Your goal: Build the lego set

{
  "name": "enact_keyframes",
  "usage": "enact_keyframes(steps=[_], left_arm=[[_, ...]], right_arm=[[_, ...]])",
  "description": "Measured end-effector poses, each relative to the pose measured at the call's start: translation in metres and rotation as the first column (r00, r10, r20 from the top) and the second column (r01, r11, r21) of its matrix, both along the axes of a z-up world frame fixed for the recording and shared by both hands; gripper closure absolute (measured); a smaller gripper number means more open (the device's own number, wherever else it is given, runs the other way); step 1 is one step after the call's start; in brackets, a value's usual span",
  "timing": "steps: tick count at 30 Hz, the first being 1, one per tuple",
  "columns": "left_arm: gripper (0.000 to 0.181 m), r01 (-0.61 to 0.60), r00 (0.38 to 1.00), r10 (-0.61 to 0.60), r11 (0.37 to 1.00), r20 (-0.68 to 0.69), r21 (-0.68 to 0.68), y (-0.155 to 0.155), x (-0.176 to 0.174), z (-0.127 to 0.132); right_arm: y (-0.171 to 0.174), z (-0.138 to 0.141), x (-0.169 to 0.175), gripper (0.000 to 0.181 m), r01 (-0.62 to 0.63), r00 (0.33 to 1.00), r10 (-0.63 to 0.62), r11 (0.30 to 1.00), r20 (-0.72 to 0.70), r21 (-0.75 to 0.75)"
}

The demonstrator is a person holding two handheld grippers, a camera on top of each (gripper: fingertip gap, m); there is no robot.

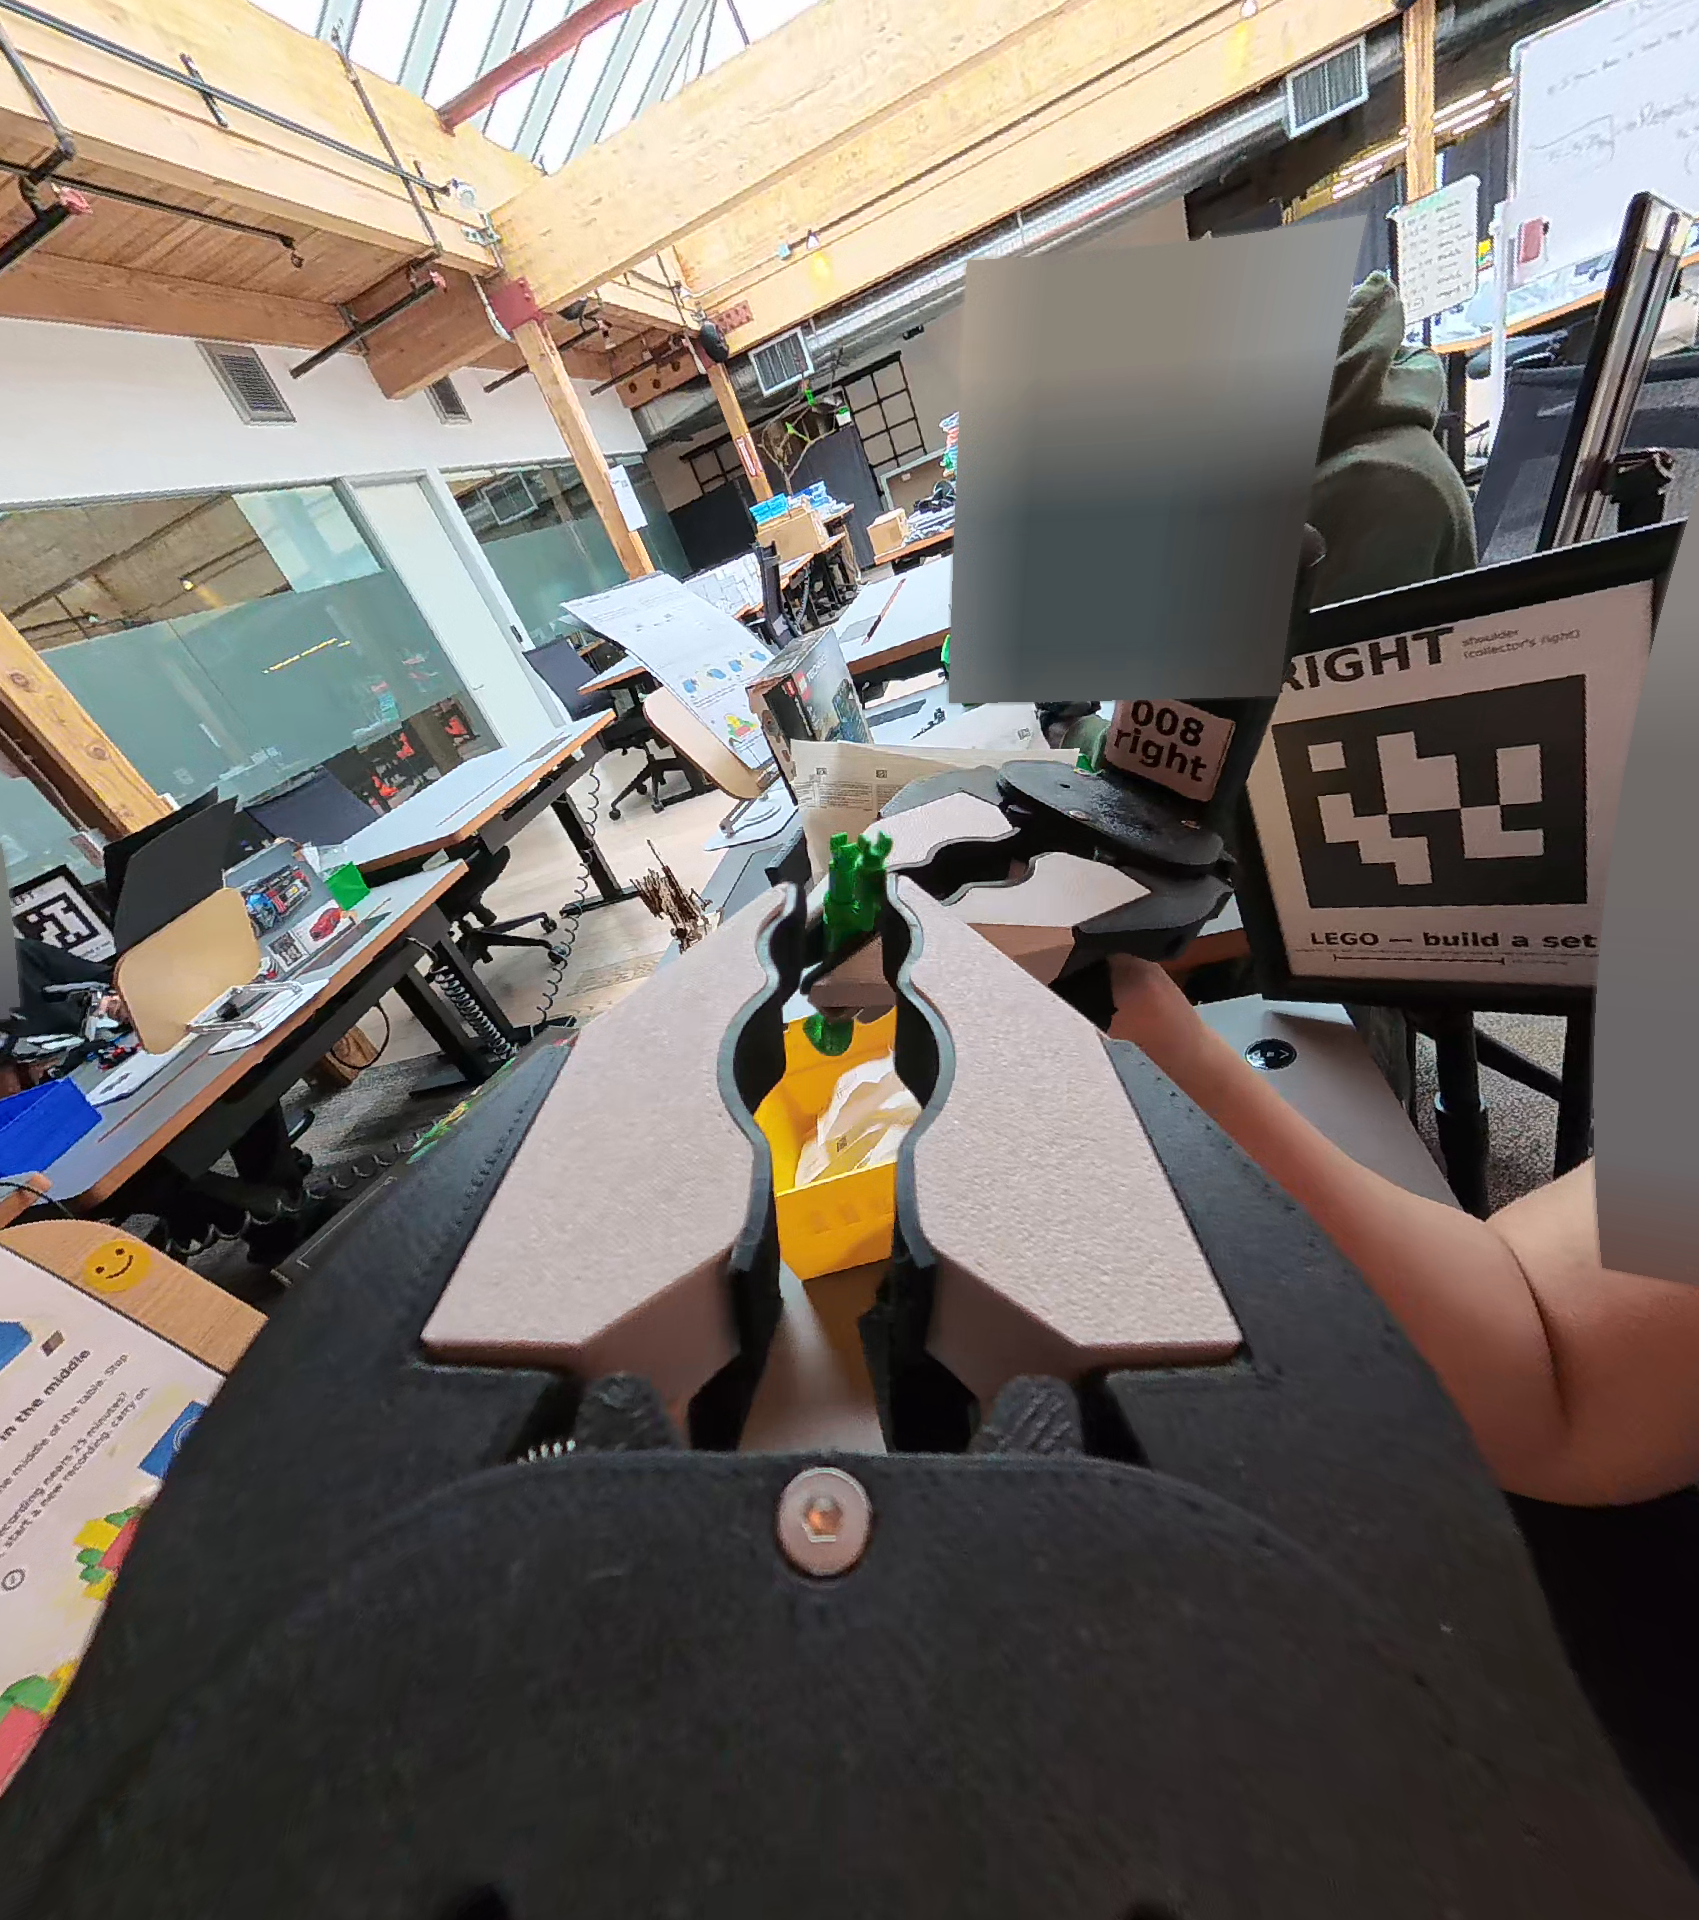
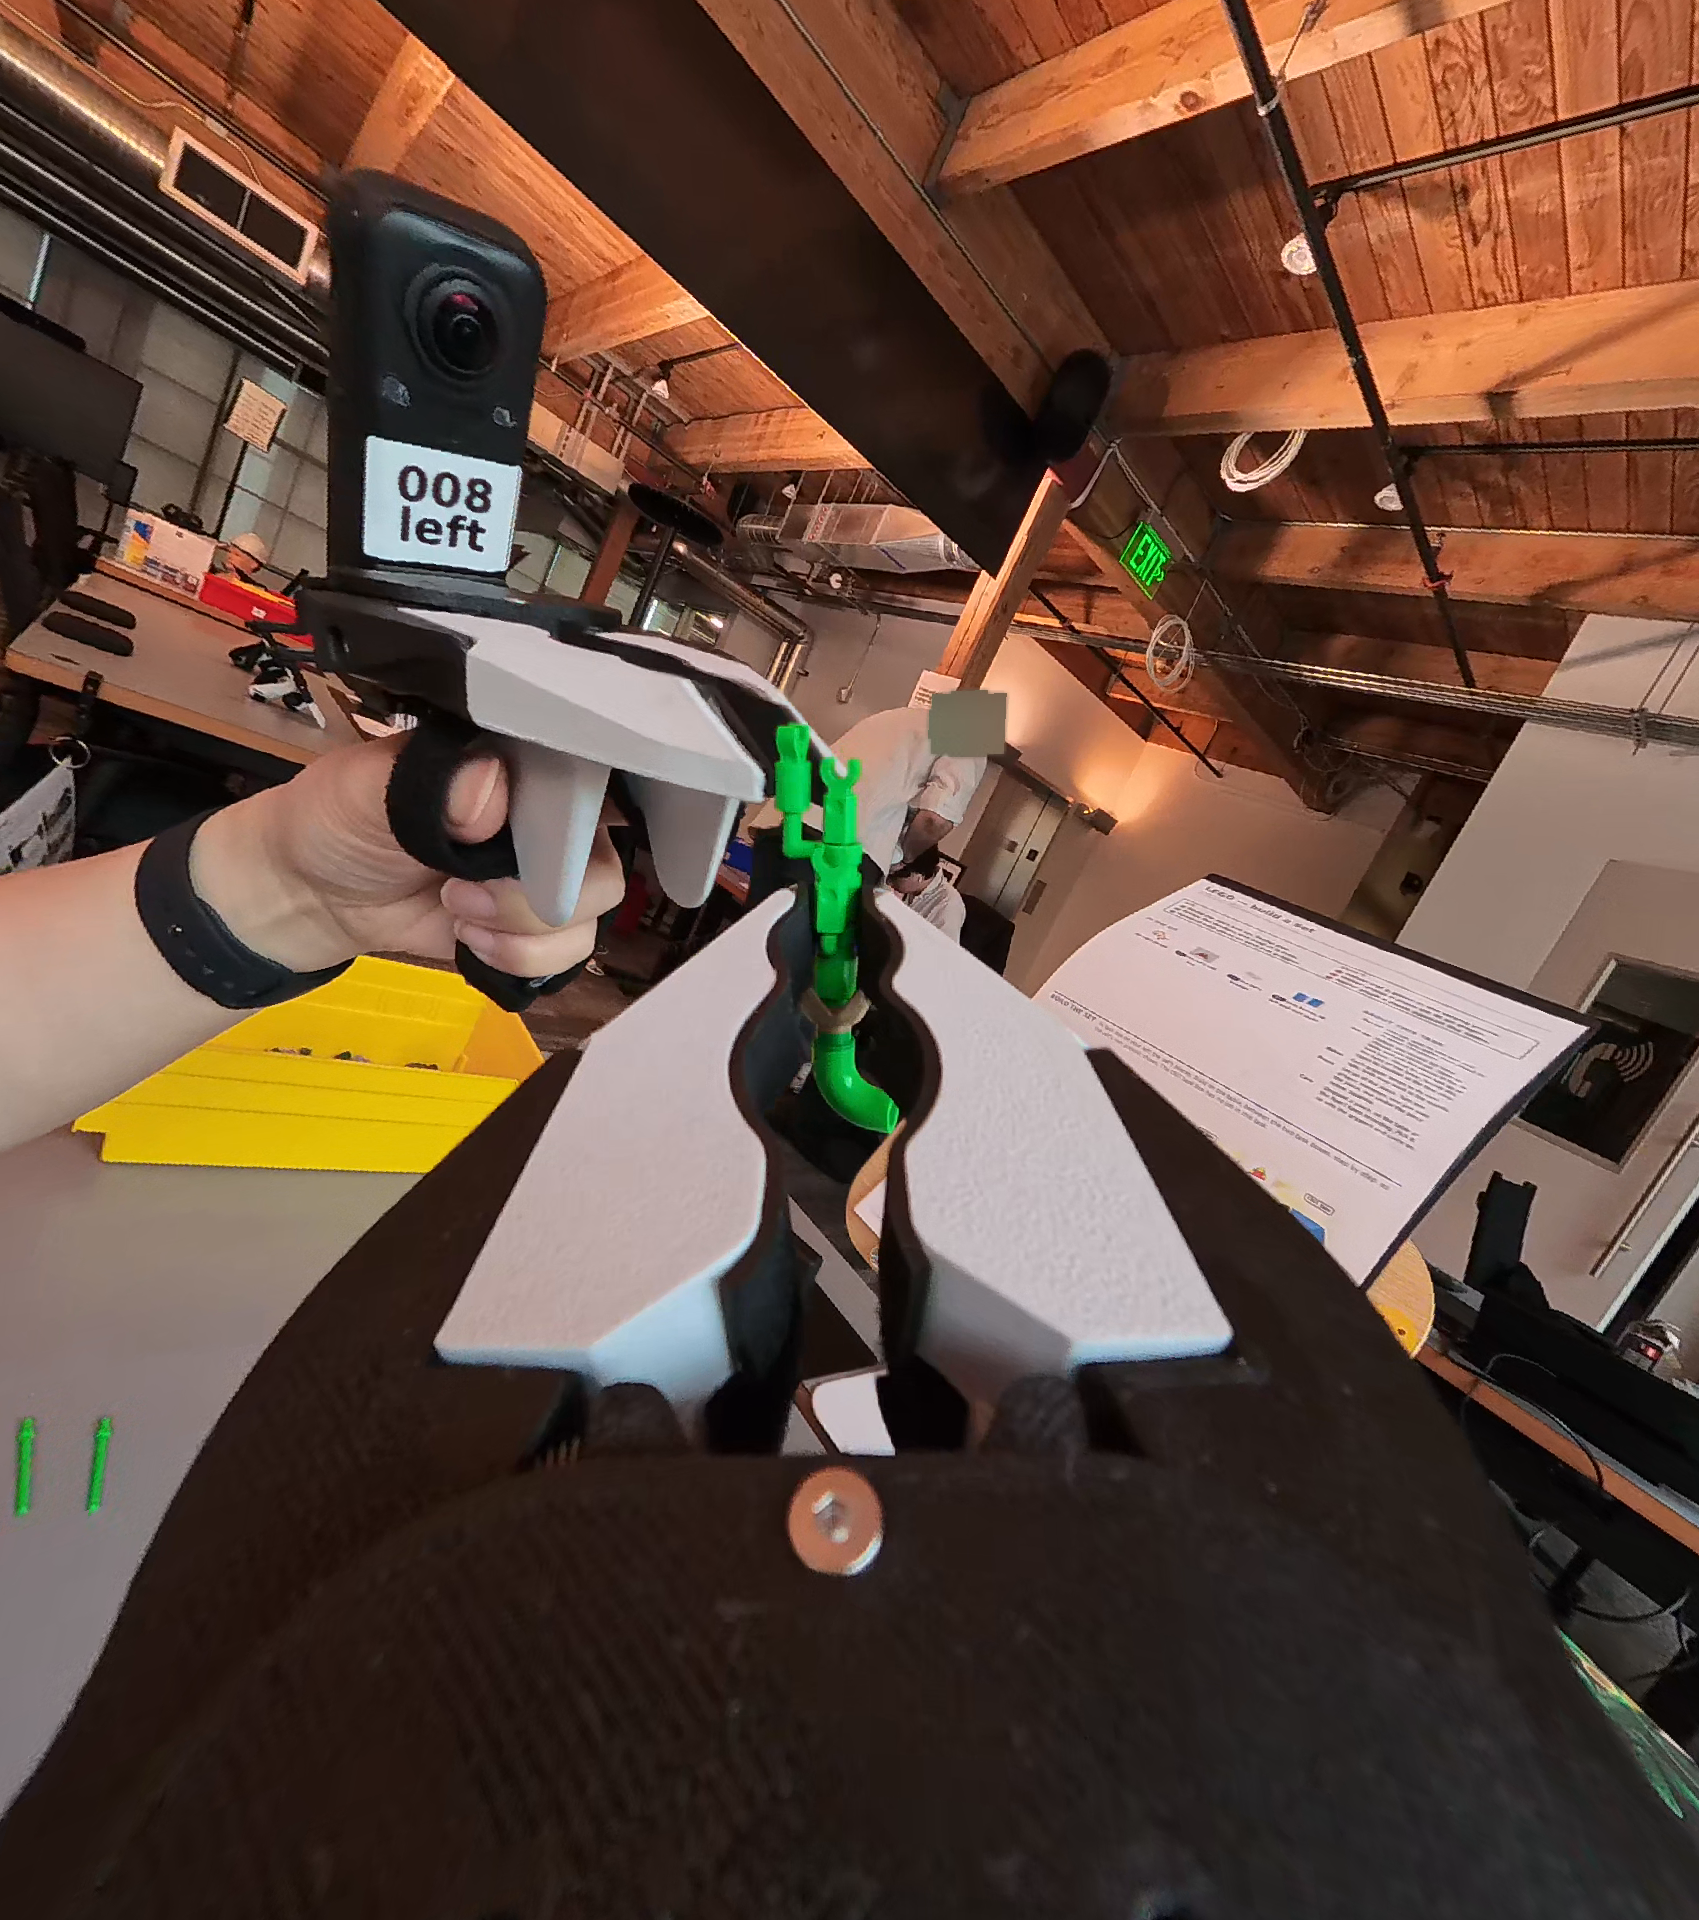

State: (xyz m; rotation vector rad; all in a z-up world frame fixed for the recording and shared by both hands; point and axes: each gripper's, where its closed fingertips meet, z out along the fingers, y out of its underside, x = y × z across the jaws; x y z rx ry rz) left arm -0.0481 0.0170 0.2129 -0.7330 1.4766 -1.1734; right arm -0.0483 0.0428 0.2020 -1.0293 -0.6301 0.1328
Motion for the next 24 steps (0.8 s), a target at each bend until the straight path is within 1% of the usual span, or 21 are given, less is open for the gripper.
enact_keyframes(steps=[3, 5, 11, 16, 21, 24], left_arm=[[0.164, -0.006, 1.000, 0.006, 1.000, -0.011, 0.001, 0.002, 0.001, -0.003], [0.164, -0.009, 1.000, 0.009, 1.000, -0.018, 0.003, 0.002, 0.002, -0.005], [0.178, -0.005, 1.000, 0.005, 1.000, -0.003, -0.007, 0.003, 0.001, -0.004], [0.179, -0.038, 0.999, 0.038, 0.999, 0.010, -0.013, 0.008, 0.001, -0.002], [0.179, -0.088, 0.993, 0.093, 0.994, 0.078, -0.066, 0.010, 0.000, 0.008], [0.179, -0.116, 0.986, 0.129, 0.986, 0.109, -0.122, 0.011, -0.001, 0.011]], right_arm=[[0.003, -0.002, 0.001, 0.177, 0.018, 1.000, -0.018, 1.000, 0.005, -0.009], [0.005, -0.002, 0.001, 0.177, 0.023, 1.000, -0.023, 1.000, 0.010, -0.013], [0.007, -0.004, -0.002, 0.177, 0.041, 0.999, -0.041, 0.999, 0.030, -0.015], [0.009, -0.001, 0.001, 0.177, 0.106, 0.994, -0.106, 0.994, 0.037, 0.024], [0.007, 0.009, 0.003, 0.177, 0.243, 0.968, -0.249, 0.959, 0.024, 0.146], [0.005, 0.015, 0.005, 0.177, 0.356, 0.928, -0.372, 0.900, 0.019, 0.250]])
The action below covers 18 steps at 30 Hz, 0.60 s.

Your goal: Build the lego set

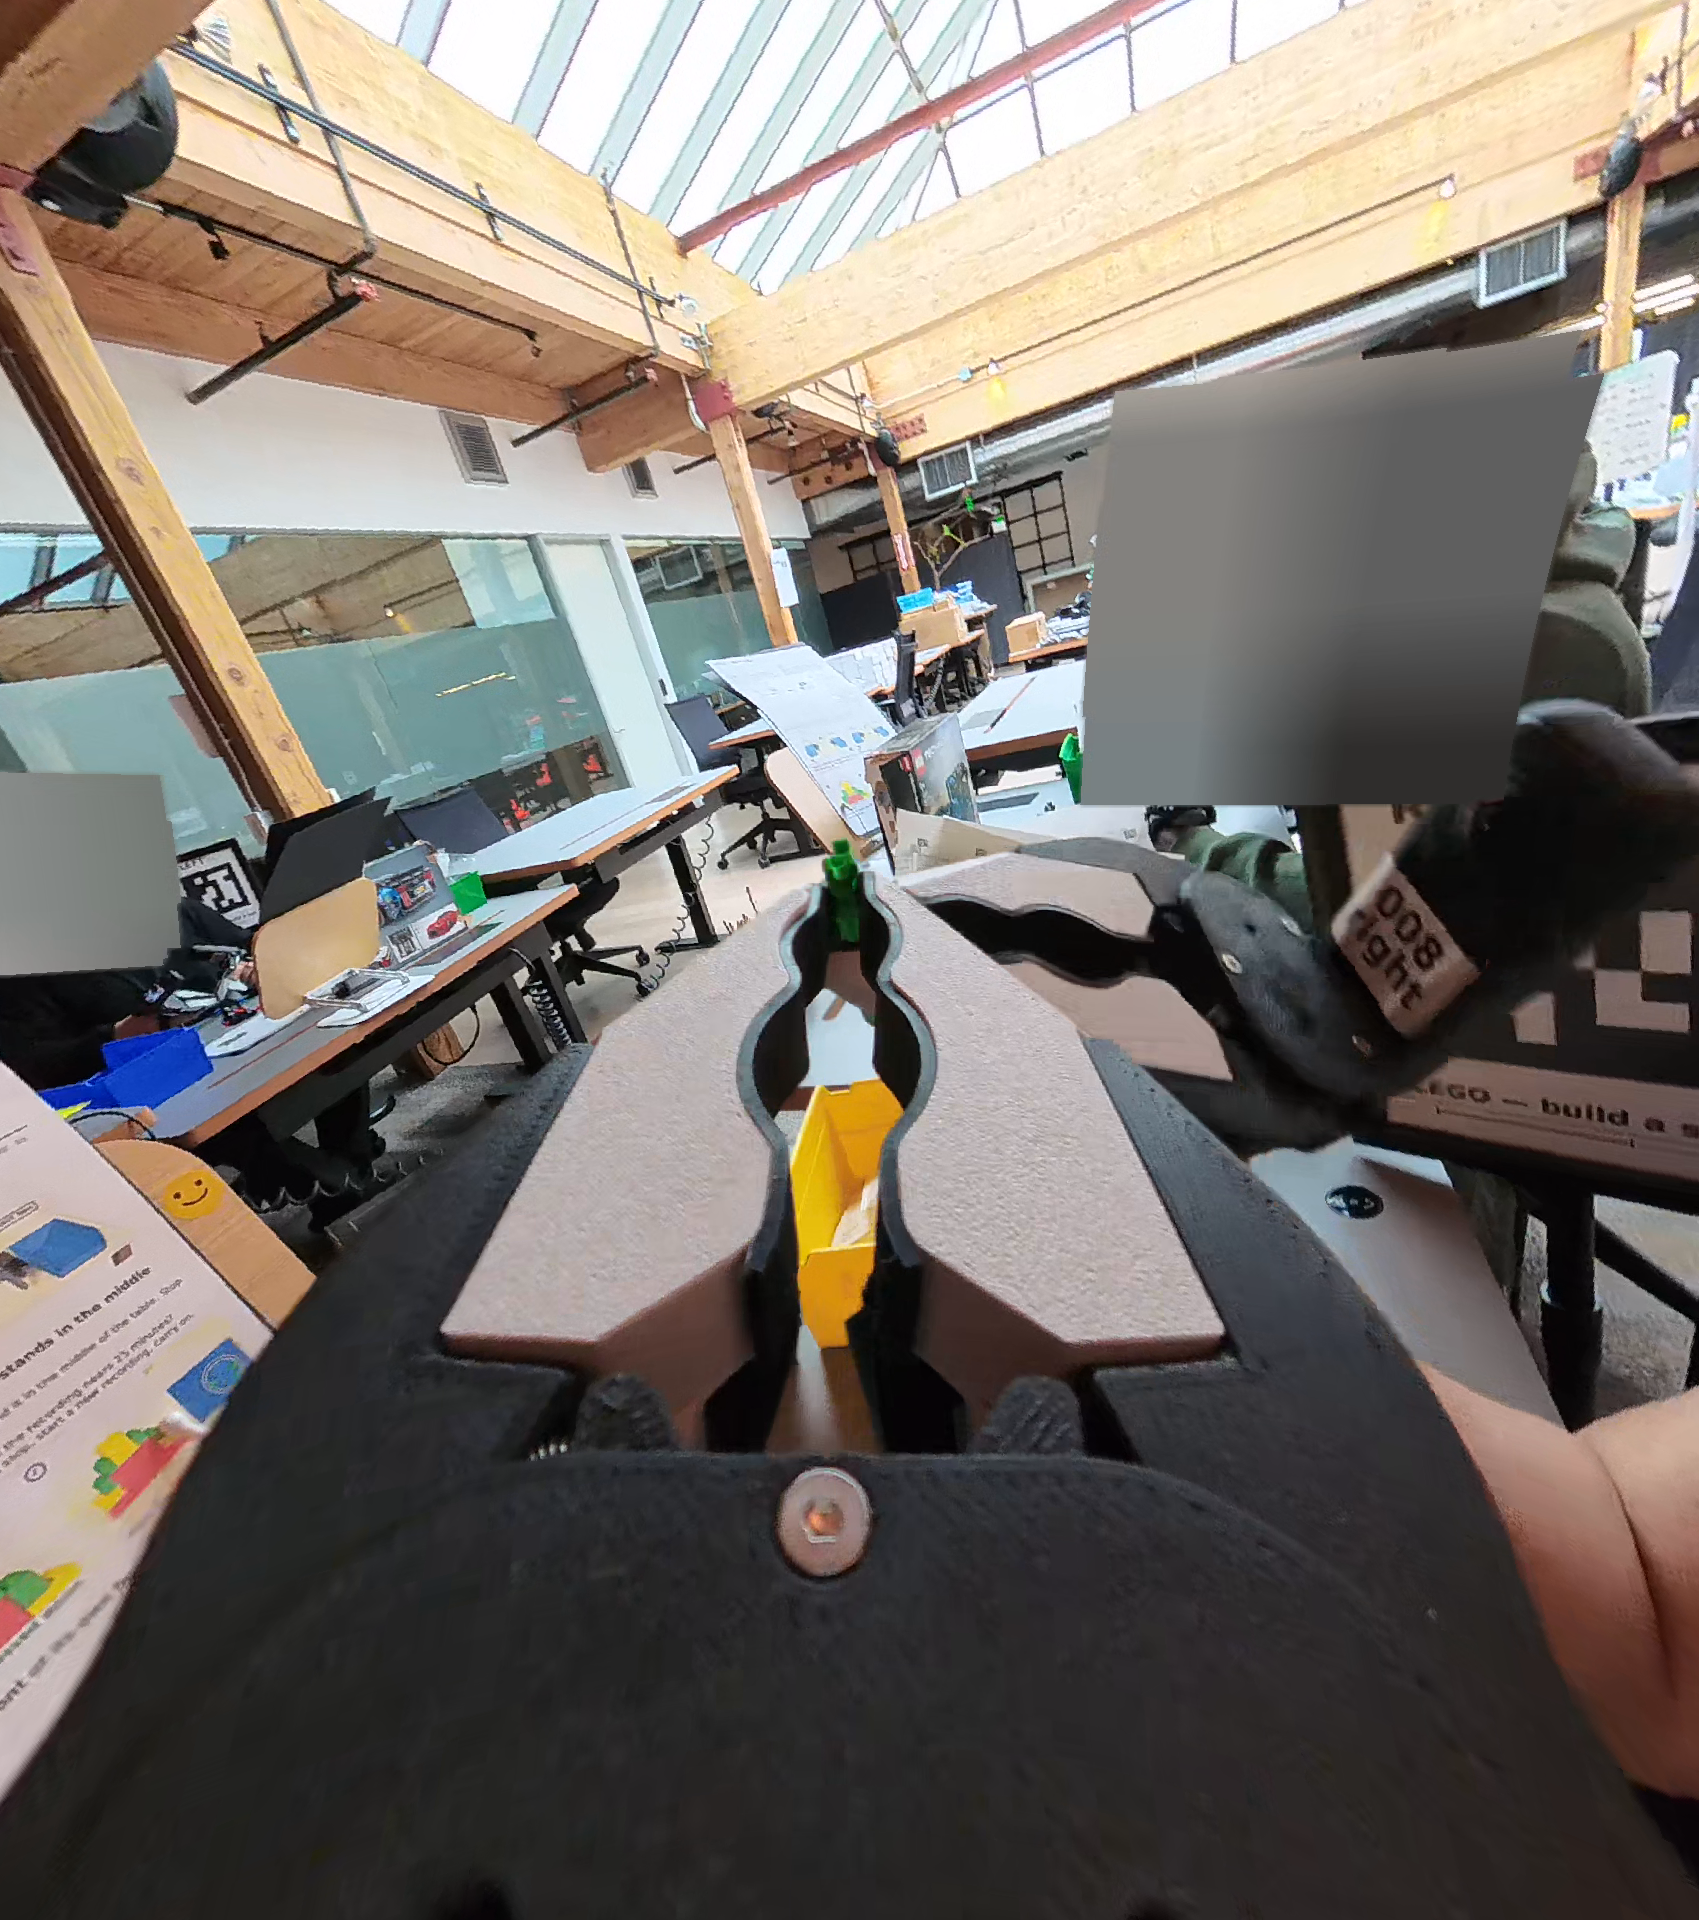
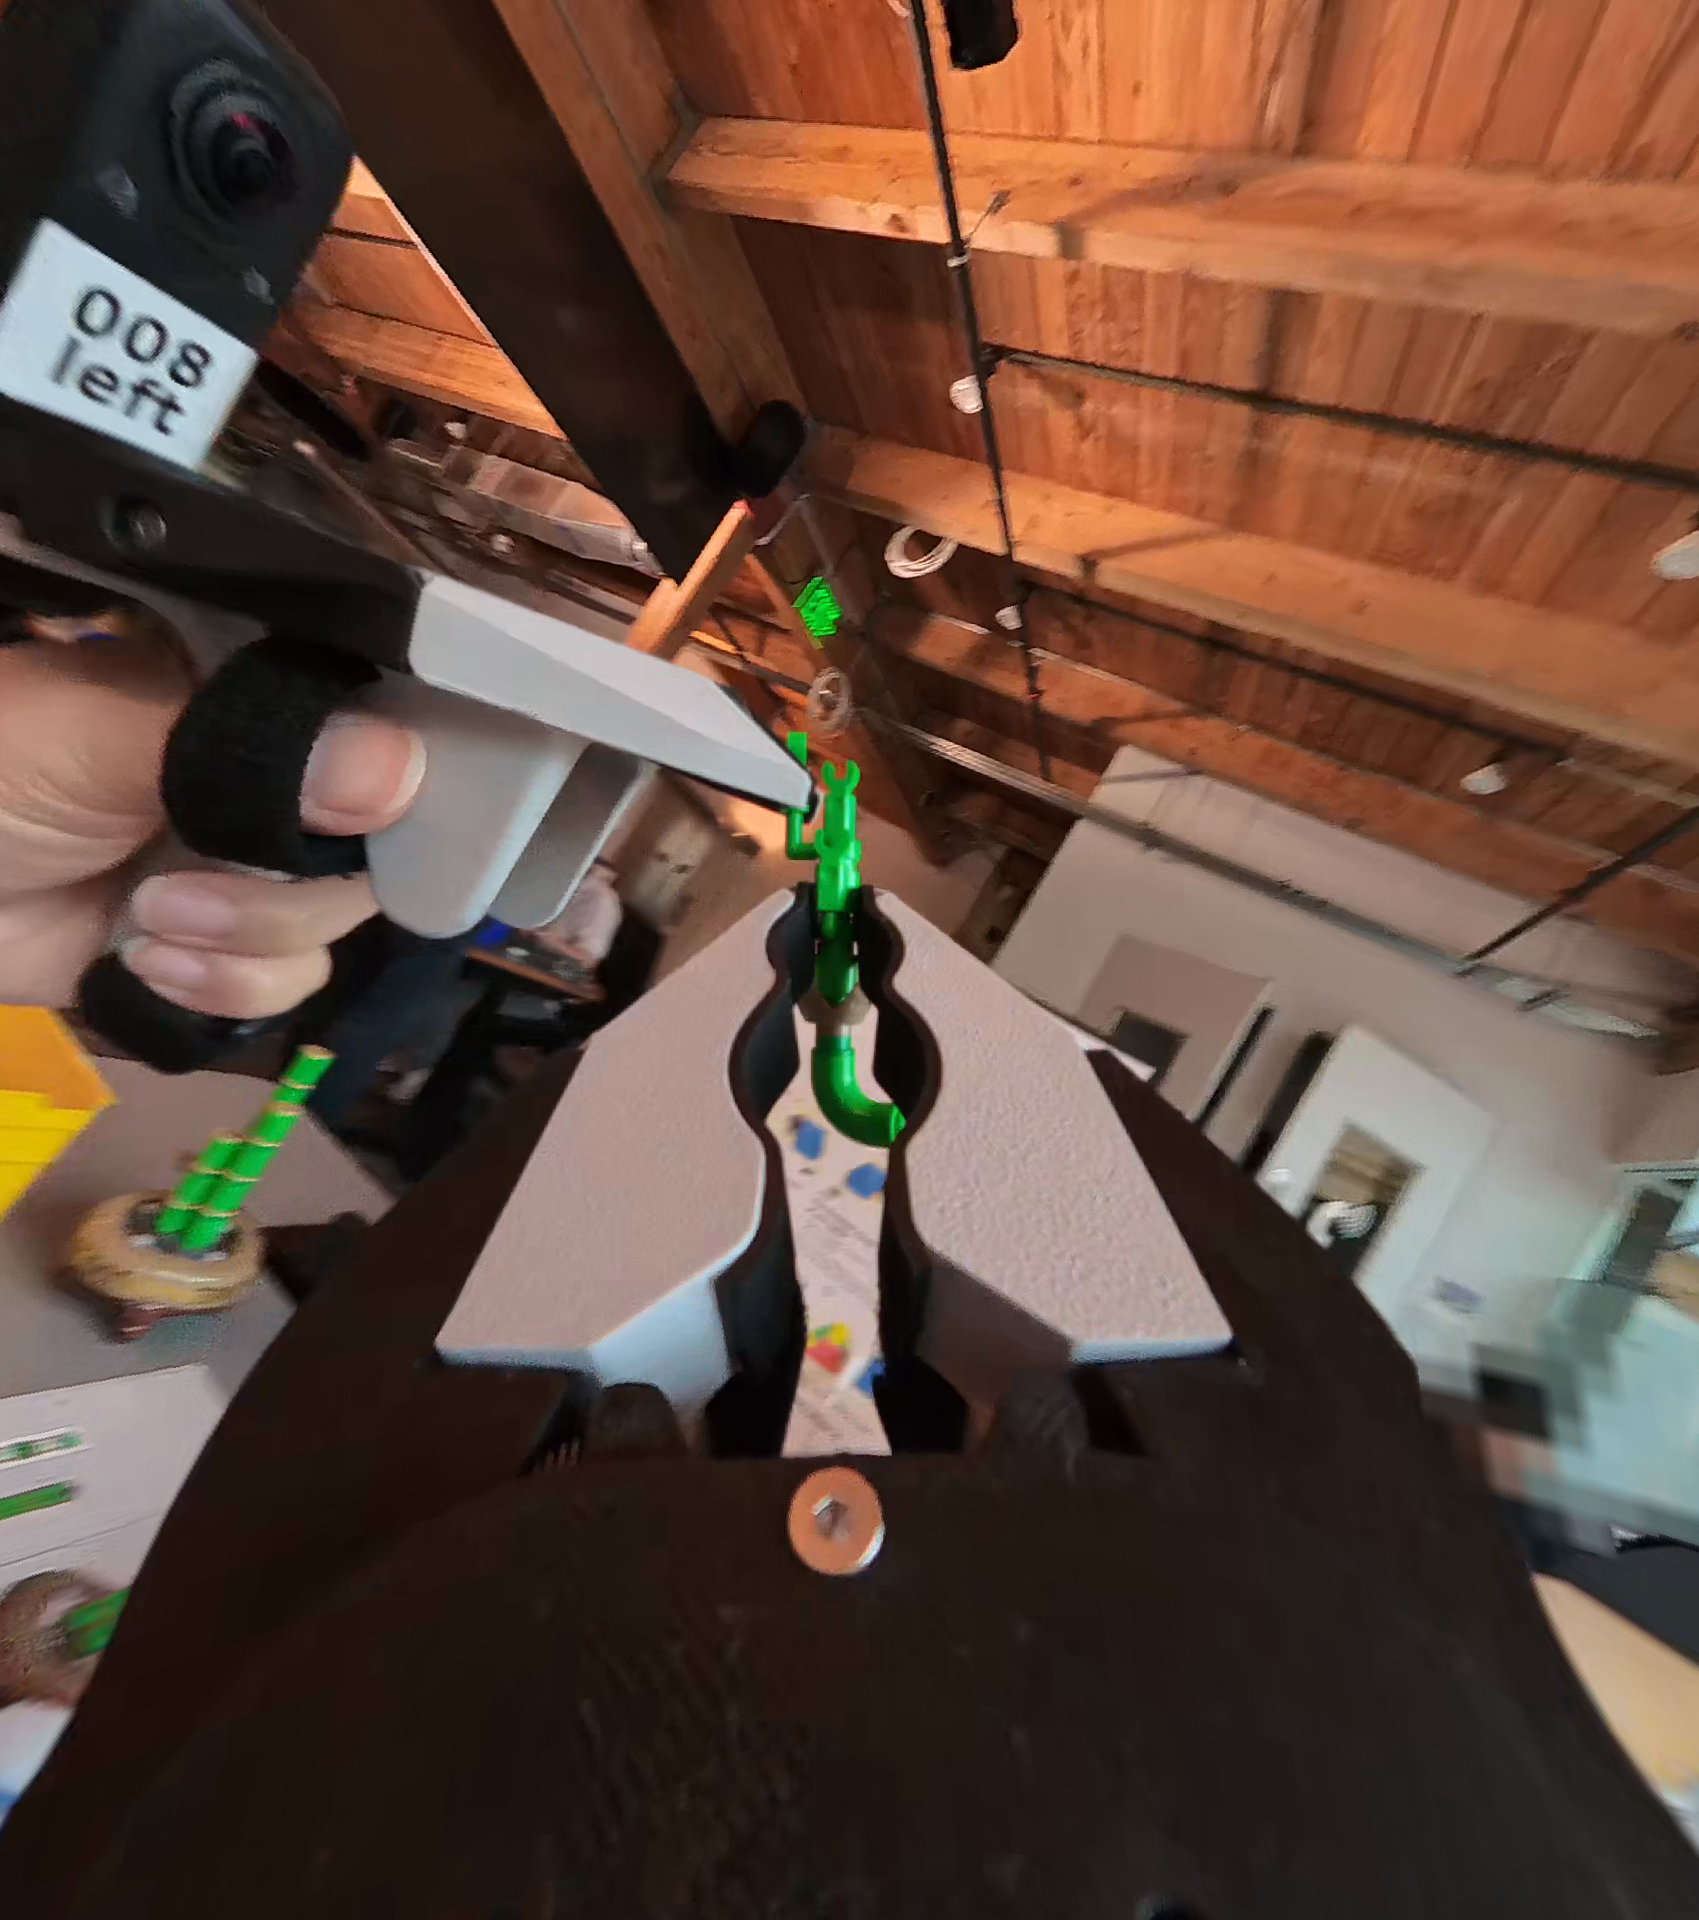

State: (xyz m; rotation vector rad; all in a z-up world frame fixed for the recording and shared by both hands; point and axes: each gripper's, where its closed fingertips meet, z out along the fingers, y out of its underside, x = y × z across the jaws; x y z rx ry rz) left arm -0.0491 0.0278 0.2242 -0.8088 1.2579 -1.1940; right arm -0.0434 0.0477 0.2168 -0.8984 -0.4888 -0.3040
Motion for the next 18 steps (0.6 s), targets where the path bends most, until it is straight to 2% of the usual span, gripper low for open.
enact_keyframes(steps=[3, 7, 12, 14, 15, 16, 18], left_arm=[[0.179, -0.033, 0.999, 0.035, 0.998, 0.026, -0.052, 0.002, -0.001, 0.002], [0.179, -0.084, 0.995, 0.088, 0.992, 0.048, -0.090, 0.005, 0.000, 0.001], [0.178, -0.159, 0.987, 0.163, 0.973, 0.014, -0.166, 0.025, 0.003, -0.006], [0.178, -0.161, 0.986, 0.165, 0.968, 0.005, -0.192, 0.031, 0.003, -0.008], [0.171, -0.142, 0.989, 0.146, 0.967, 0.000, -0.212, 0.032, 0.002, -0.009], [0.158, -0.105, 0.994, 0.108, 0.966, 0.000, -0.237, 0.032, -0.001, -0.007], [0.158, -0.011, 0.999, 0.020, 0.958, 0.028, -0.288, 0.031, -0.010, 0.000]], right_arm=[[-0.002, 0.004, 0.001, 0.177, 0.149, 0.987, -0.155, 0.982, 0.043, 0.112], [-0.002, 0.005, 0.002, 0.177, 0.254, 0.961, -0.271, 0.943, 0.054, 0.217], [0.015, -0.003, 0.005, 0.177, 0.282, 0.957, -0.291, 0.938, 0.018, 0.203], [0.024, -0.007, 0.005, 0.177, 0.205, 0.979, -0.206, 0.968, -0.008, 0.146], [0.026, -0.008, 0.003, 0.177, 0.121, 0.992, -0.118, 0.987, -0.036, 0.110], [0.027, -0.008, 0.001, 0.176, 0.012, 0.997, -0.007, 0.998, -0.076, 0.068], [0.027, -0.007, -0.002, 0.177, -0.224, 0.956, 0.215, 0.974, -0.202, -0.023]])
